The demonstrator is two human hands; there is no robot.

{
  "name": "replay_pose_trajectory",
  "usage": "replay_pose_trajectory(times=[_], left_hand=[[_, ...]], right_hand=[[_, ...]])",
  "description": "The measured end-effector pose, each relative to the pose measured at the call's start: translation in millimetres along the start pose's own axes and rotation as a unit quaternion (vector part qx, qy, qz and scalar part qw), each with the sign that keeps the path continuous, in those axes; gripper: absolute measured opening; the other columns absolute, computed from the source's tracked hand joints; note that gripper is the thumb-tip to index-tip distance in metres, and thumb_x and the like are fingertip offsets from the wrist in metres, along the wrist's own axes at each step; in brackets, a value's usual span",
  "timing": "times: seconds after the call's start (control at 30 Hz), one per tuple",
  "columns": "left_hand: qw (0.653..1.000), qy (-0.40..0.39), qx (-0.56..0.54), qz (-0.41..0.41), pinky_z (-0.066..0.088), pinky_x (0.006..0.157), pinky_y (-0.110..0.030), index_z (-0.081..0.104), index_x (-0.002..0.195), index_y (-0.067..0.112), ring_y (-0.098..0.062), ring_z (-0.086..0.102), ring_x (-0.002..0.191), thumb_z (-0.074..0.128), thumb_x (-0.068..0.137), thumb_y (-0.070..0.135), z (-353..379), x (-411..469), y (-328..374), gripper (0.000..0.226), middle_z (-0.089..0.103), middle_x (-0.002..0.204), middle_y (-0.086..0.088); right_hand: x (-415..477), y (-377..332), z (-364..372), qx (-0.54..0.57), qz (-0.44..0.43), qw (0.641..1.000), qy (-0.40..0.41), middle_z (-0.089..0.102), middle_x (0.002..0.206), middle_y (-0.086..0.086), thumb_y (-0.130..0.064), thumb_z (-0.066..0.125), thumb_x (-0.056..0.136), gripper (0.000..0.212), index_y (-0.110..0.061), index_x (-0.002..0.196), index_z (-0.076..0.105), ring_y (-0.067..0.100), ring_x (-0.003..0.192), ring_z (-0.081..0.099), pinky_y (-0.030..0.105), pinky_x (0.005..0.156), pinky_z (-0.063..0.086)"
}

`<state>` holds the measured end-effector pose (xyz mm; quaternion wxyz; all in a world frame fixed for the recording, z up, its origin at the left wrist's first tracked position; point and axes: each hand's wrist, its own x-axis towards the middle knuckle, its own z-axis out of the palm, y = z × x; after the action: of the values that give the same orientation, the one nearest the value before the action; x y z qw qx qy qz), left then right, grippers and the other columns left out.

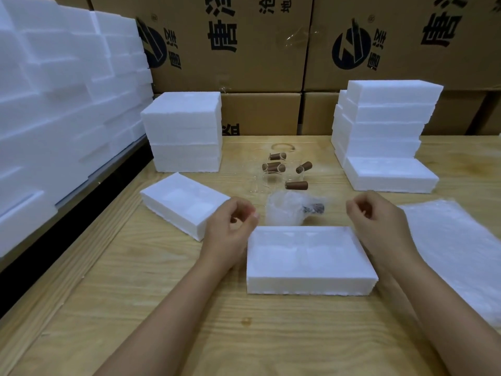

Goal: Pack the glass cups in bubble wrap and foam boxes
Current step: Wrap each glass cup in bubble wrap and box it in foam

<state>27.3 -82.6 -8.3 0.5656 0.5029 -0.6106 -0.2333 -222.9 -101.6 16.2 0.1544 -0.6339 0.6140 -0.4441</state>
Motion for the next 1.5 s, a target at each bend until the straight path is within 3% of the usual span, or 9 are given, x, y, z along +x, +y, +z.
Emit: replay_pose_trajectory(times=[0.17, 0.27, 0.37, 0.47, 0.6, 0.7, 0.9, 1.17, 1.5], left_hand=[[0.993, -0.101, 0.0, -0.065, 0.044, 0.094, -0.018, 0.064, 0.098, 0.046, 0.006, 0.058, 0.109, 0.037, 0.089, 0.052, 4.5, 0.3, -0.9, 0.03, 0.068, 0.106, 0.026], [0.988, -0.123, -0.013, -0.09, 0.041, 0.102, -0.022, 0.065, 0.104, 0.043, 0.003, 0.054, 0.119, 0.031, 0.089, 0.055, 5.0, 1.4, -4.1, 0.039, 0.067, 0.12, 0.011], [0.985, -0.138, -0.014, -0.106, 0.031, 0.092, 0.001, 0.063, 0.108, 0.042, 0.02, 0.041, 0.122, 0.033, 0.098, 0.047, 3.6, 2.2, -3.8, 0.032, 0.06, 0.132, 0.007], [0.986, -0.141, -0.028, -0.082, 0.027, 0.084, 0.006, 0.063, 0.101, 0.023, 0.029, 0.038, 0.115, 0.033, 0.1, 0.045, 2.9, 1.4, 2.0, 0.037, 0.056, 0.127, 0.017], [0.997, -0.069, -0.004, 0.015, 0.033, 0.107, -0.027, 0.063, 0.11, 0.04, 0.013, 0.051, 0.116, 0.043, 0.09, 0.051, -1.7, 2.3, 12.4, 0.031, 0.059, 0.117, 0.034], [0.996, -0.031, -0.078, 0.033, 0.038, 0.109, -0.037, 0.067, 0.11, 0.035, -0.001, 0.055, 0.121, 0.064, 0.086, 0.032, -3.0, 1.8, 21.9, 0.025, 0.066, 0.118, 0.022], [0.987, 0.004, -0.151, 0.054, 0.054, 0.076, -0.028, 0.067, 0.102, 0.016, -0.017, 0.064, 0.088, 0.073, 0.073, 0.007, -2.6, -5.7, 26.4, 0.031, 0.066, 0.096, -0.005], [0.987, -0.09, -0.107, 0.082, 0.049, 0.07, -0.023, 0.069, 0.1, 0.019, -0.01, 0.056, 0.072, 0.076, 0.07, 0.024, -12.4, -10.6, 19.8, 0.031, 0.057, 0.08, 0.002], [0.991, -0.094, 0.002, 0.098, 0.045, 0.08, -0.017, 0.066, 0.089, 0.026, -0.005, 0.06, 0.078, 0.072, 0.068, 0.029, -15.8, -6.6, 6.6, 0.022, 0.064, 0.08, 0.004]], right_hand=[[21.4, -8.1, 17.2, 0.013, 0.033, 0.985, -0.171, 0.056, 0.11, -0.007, -0.025, 0.056, 0.094, 0.041, -0.036, 0.133, 0.049, 0.011, 0.093, 0.054, 0.023, 0.067, 0.04], [24.2, -4.4, 26.9, 0.019, 0.016, 0.984, -0.175, 0.065, 0.096, -0.009, -0.021, 0.061, 0.092, 0.026, -0.031, 0.115, 0.066, 0.011, 0.085, 0.058, 0.024, 0.069, 0.042], [23.1, -3.6, 28.8, 0.054, 0.006, 0.986, -0.16, 0.07, 0.078, -0.013, -0.019, 0.067, 0.088, 0.017, -0.035, 0.085, 0.072, 0.011, 0.083, 0.063, 0.024, 0.067, 0.044], [23.1, -4.0, 29.1, 0.099, 0.004, 0.985, -0.14, 0.068, 0.073, -0.016, -0.017, 0.071, 0.084, 0.023, -0.04, 0.077, 0.07, 0.004, 0.074, 0.062, 0.019, 0.065, 0.045], [27.4, -21.0, 13.6, 0.152, -0.037, 0.981, -0.115, 0.07, 0.076, -0.013, -0.016, 0.073, 0.082, 0.02, -0.036, 0.086, 0.073, 0.003, 0.072, 0.063, 0.019, 0.071, 0.049], [31.2, -36.5, -12.1, 0.173, -0.058, 0.958, -0.219, 0.071, 0.078, -0.006, -0.015, 0.074, 0.08, 0.023, -0.038, 0.085, 0.073, 0.004, 0.065, 0.061, 0.014, 0.066, 0.051], [29.4, -43.1, -24.2, 0.163, -0.05, 0.91, -0.378, 0.063, 0.065, 0.007, -0.007, 0.067, 0.083, 0.013, 0.005, 0.087, 0.069, 0.012, 0.061, 0.057, 0.017, 0.065, 0.049], [26.3, -39.1, -20.8, 0.151, -0.024, 0.86, -0.487, 0.061, 0.069, 0.008, -0.004, 0.062, 0.085, 0.009, 0.002, 0.081, 0.066, 0.014, 0.066, 0.059, 0.022, 0.062, 0.049], [28.4, -29.3, -2.6, 0.082, -0.052, 0.9, -0.425, 0.063, 0.071, 0.006, -0.004, 0.067, 0.086, 0.007, -0.001, 0.091, 0.07, 0.01, 0.064, 0.059, 0.018, 0.061, 0.048]])
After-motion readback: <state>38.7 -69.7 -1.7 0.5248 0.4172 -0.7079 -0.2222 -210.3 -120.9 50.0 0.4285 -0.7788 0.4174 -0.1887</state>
